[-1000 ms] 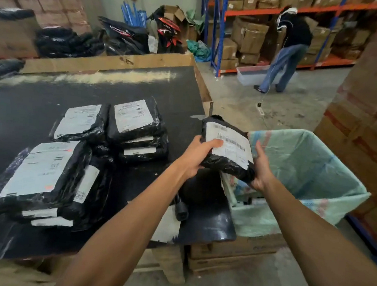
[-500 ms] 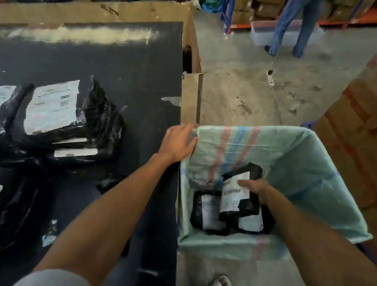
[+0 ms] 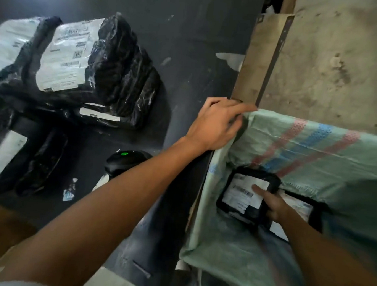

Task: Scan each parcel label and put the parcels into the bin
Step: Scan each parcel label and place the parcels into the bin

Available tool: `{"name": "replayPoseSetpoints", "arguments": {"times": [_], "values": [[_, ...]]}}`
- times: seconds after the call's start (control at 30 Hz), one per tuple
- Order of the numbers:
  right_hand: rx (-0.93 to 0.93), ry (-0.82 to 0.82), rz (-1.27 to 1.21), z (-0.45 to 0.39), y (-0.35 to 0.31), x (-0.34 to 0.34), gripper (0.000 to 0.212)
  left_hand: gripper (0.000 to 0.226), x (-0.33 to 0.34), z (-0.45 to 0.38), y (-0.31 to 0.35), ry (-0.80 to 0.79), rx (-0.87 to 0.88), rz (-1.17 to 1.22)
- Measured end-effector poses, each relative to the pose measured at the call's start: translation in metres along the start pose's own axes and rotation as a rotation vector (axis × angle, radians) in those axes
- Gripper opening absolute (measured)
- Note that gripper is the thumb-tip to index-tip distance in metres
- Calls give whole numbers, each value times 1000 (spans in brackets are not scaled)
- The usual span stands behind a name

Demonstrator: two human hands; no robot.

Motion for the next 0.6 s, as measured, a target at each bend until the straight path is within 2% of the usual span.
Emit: {"name": "replayPoseSetpoints", "arguments": {"times": [0.17, 0.33, 0.37, 0.43, 0.53, 0.6], "values": [[-22, -58, -111, -10, 11, -1, 45, 38, 0, -1, -2, -29, -7, 2], [-26, -98, -55, -13, 15, 5, 50, 37, 0, -1, 0, -34, -15, 0], [-44, -73, -58, -13, 15, 6, 50, 37, -1, -1, 0, -34, -12, 1], [-74, 81, 1, -14, 14, 1, 51, 37, -3, -1, 1, -29, -13, 8], [69, 411, 392, -3, 16, -16, 63, 38, -5, -1, 1, -44, -20, 11], [162, 381, 550, 9, 18, -20, 56, 37, -6, -1, 2, -51, -22, 14]]}}
Point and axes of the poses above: each hand's wrist, its own z-axis away from the middle knuckle, its own x-axis out of the palm, y = z × x, the point moved 5 cm from there along -z, towards the middle knuckle, and after that the axes turned 14 degrees about x, right-handed, at the moved point
